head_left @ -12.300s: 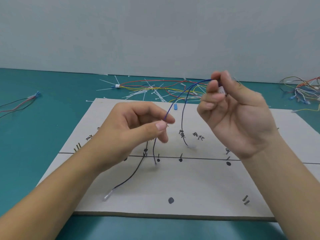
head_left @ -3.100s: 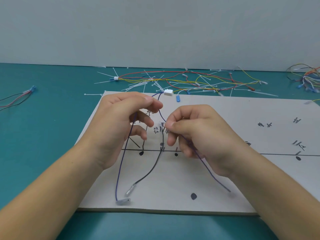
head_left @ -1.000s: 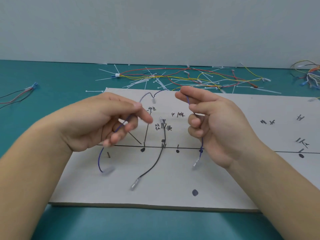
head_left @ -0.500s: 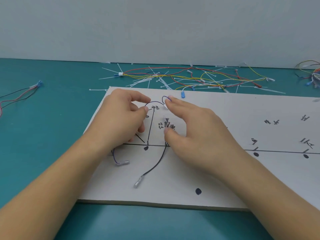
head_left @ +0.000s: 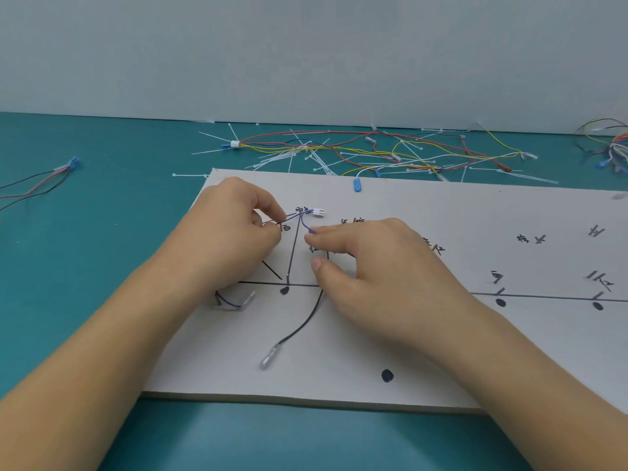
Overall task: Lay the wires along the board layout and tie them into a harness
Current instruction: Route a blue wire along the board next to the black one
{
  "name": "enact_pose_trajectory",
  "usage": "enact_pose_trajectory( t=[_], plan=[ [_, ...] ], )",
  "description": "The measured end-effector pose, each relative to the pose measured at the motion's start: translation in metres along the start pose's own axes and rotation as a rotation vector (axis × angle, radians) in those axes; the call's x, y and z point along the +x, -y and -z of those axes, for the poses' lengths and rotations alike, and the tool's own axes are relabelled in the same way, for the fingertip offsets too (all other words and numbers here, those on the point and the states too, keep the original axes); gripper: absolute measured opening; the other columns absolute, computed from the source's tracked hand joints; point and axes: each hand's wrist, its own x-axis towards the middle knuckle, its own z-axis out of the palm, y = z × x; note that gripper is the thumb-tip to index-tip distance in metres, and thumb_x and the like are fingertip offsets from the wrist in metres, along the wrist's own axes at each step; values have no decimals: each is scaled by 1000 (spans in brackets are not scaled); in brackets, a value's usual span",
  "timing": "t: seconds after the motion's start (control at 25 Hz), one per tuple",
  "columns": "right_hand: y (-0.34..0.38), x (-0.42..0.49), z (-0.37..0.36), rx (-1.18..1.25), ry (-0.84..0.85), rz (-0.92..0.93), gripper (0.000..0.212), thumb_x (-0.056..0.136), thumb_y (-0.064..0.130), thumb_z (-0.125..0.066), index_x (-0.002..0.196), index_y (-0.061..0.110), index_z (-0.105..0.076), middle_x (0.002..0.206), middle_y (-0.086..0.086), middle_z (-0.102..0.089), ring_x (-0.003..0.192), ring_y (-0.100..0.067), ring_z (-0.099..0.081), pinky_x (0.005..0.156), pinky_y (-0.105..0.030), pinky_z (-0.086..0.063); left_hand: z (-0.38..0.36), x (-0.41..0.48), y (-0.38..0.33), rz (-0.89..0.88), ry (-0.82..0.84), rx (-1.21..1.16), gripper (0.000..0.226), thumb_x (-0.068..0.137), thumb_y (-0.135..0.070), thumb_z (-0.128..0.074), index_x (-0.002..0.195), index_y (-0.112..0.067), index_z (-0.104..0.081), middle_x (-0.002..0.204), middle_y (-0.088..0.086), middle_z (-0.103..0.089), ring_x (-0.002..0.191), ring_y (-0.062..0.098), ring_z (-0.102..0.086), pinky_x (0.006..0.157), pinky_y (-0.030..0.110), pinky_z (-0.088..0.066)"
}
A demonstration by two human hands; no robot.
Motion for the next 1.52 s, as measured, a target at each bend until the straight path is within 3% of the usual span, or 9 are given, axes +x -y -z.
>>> enact_pose_trajectory(
  t=[0.2,0.36,0.52,0.64,0.8,0.96,1.12,1.36,1.52],
  plan=[
    [-2,-2,2,64,-53,-7,34,92,36,-56,121,33,-74,121,15,-74,124,-15,-61,102,-41,-51,5,-4,-5,16,21,28,24,89,-11,-58,95,-28,-74,44,-1,-56,46,11,-54,52,24,-45],
    [-3,-1,2,101,-90,1,25,93,30,-56,107,29,-78,105,14,-77,99,-8,-66,90,-36,-55,13,-8,-6,52,35,3,20,89,-12,-56,93,-26,-70,46,-2,-64,30,5,-48,36,14,-36],
    [-6,0,-1,124,-105,11,22,96,22,-56,107,31,-73,98,14,-75,61,7,-47,70,-25,-44,16,-11,-9,50,62,-2,22,88,-10,-55,85,-23,-73,43,0,-62,26,6,-45,32,14,-34],
    [-7,0,-1,126,-83,-1,25,96,18,-54,112,33,-67,97,14,-75,62,11,-46,62,-21,-37,12,-13,-11,41,96,38,21,89,-11,-56,86,-24,-73,42,-2,-60,29,6,-46,31,12,-33],
    [-6,1,-2,67,-77,-22,28,95,21,-55,114,33,-72,98,13,-74,61,7,-46,68,-25,-42,8,-14,-11,26,96,89,21,88,-17,-58,91,-29,-75,43,-12,-58,39,3,-51,32,12,-32],
    [-6,2,-1,56,-89,-62,28,93,18,-53,107,28,-75,95,11,-71,86,-11,-61,79,-33,-54,3,-14,-11,9,114,81,35,88,-16,-55,113,-33,-72,44,-13,-58,38,1,-51,34,14,-33],
    [-6,2,-1,30,-64,-78,25,93,21,-53,104,27,-74,86,12,-65,84,-13,-58,74,-34,-54,-2,-15,-11,-5,153,90,37,88,-17,-56,118,-33,-73,42,-25,-53,45,-8,-53,43,19,-32],
    [0,0,4,13,-84,-59,24,91,19,-50,95,21,-73,85,7,-62,85,-18,-60,75,-38,-54,-1,-15,-12,12,181,89,38,89,-19,-55,118,-37,-72,42,-30,-50,46,-12,-51,45,20,-31],
    [5,-3,6,26,-1,-87,22,89,17,-48,85,18,-70,78,6,-62,78,-12,-59,70,-37,-55,3,-16,-15,26,210,66,38,91,-19,-53,117,-38,-73,39,-26,-49,39,-8,-50,35,12,-26]
  ],
)
